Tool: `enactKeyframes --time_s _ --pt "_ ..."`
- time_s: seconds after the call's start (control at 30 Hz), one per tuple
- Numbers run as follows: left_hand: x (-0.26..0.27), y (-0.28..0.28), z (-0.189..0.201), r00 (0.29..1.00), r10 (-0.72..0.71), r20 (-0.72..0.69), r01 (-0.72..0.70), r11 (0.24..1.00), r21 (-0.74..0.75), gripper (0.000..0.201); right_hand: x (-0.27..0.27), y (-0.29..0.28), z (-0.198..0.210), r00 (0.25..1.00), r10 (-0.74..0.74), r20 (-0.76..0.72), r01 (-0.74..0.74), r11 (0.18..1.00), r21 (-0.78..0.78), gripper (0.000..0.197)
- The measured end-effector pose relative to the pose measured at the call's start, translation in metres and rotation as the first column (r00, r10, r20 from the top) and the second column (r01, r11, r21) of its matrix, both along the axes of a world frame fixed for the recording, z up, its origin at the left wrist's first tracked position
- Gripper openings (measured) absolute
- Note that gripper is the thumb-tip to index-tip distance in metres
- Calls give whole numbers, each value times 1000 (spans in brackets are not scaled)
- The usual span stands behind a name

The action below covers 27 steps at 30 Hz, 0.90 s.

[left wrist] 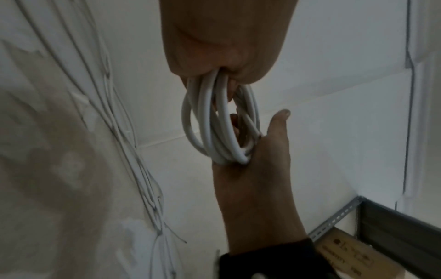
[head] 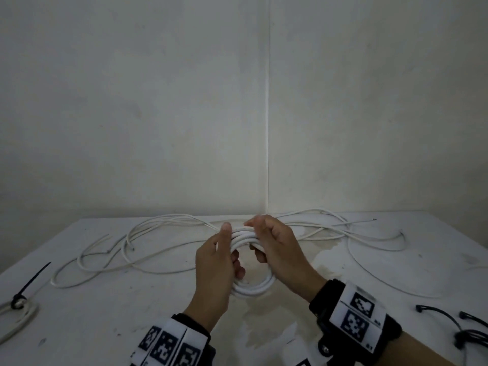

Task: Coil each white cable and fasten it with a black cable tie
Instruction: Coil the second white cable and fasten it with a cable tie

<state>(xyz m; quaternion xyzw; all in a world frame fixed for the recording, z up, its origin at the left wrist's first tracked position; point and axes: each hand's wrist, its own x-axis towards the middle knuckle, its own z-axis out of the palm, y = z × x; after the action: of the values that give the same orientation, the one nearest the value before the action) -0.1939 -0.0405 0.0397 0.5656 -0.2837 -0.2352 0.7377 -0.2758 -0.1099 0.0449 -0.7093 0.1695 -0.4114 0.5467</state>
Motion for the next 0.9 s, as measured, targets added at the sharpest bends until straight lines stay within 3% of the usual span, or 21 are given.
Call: enactKeyframes --time_s 0.1,0.2,0.27,0.33,0.43,0.5,0.67,0.9 --pt "0 -4 2 986 54 -157 -63 997 -53 44 6 5 -8 994 -104 32 105 994 -41 47" --pt "2 -3 -2 986 9 -164 -24 996 -88 42 7 1 -9 990 -139 -23 132 973 -192 20" --pt "7 0 -6 997 -42 -65 38 997 -66 43 4 -5 -7 986 -142 -82 118 963 -243 18" --pt "10 3 -7 991 -54 121 53 999 10 45 1 -10 -5 984 -129 -127 92 961 -261 21" --pt "7 6 -7 943 -87 320 77 996 43 35 -5 -15 0 984 -53 -173 21 983 -185 24" --pt "3 7 -5 921 -137 366 120 990 68 30 -10 -18 3 981 -2 -196 -28 989 -148 26" --pt "-5 4 3 914 -392 107 378 917 125 32 -25 -21 3 964 31 -264 -80 981 -178 27" --pt "-26 -13 0 943 -315 111 307 948 83 28 -42 -28 -3 988 20 -154 -39 992 -120 35"
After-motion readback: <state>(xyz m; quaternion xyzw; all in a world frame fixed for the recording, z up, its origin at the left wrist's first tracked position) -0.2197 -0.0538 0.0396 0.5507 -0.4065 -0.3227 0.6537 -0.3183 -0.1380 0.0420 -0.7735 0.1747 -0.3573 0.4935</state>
